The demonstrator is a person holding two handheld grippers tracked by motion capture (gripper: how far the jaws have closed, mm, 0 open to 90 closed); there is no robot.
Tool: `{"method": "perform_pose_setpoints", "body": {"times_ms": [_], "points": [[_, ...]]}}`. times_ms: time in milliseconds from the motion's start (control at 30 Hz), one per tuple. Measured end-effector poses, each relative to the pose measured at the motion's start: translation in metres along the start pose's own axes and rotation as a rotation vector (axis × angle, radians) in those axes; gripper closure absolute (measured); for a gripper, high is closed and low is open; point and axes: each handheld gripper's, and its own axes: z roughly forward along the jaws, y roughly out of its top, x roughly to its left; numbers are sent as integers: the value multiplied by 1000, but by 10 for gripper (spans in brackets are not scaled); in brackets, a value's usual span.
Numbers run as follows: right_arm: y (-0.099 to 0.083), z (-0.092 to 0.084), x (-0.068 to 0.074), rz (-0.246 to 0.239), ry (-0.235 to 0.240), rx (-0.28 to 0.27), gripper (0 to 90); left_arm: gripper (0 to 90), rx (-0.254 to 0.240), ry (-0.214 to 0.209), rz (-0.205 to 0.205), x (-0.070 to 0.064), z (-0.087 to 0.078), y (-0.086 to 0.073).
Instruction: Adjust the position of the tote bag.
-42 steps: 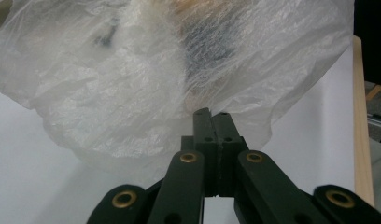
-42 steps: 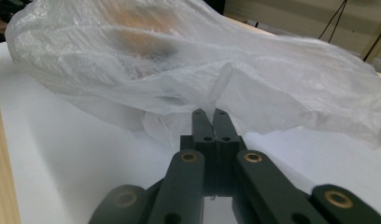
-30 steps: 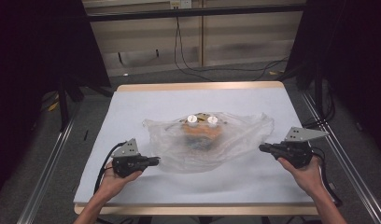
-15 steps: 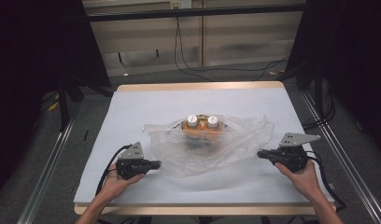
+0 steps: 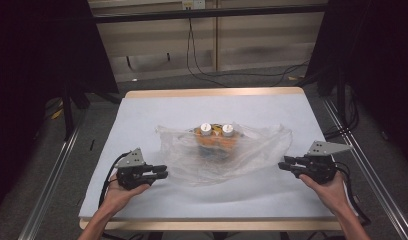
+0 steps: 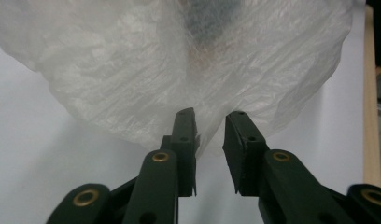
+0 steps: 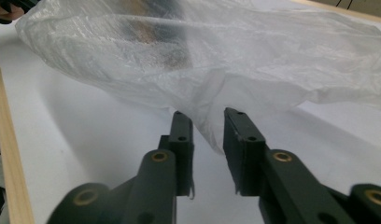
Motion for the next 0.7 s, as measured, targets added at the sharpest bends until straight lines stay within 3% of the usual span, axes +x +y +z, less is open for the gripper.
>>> {"method": "perform_pose_setpoints", "body": {"times_ms": [233, 333, 467, 500, 567, 700], "points": [[0, -26, 5, 7, -28, -31, 583, 598, -78, 38, -14, 3, -22, 8], [4, -33, 4, 25, -28, -47, 532, 526, -95, 56, -19, 4, -23, 11], [15, -31, 5, 7, -21, -55, 525, 476, -86, 65, -15, 6, -16, 25], [19, -29, 6, -1, -25, -63, 525, 464, -101, 49, -19, 6, -13, 30], [29, -26, 5, -15, -10, -76, 525, 460, -100, 53, 19, 6, -11, 40], [49, -11, 3, -37, 5, -61, 525, 481, -135, 53, 25, 9, -4, 57]]}}
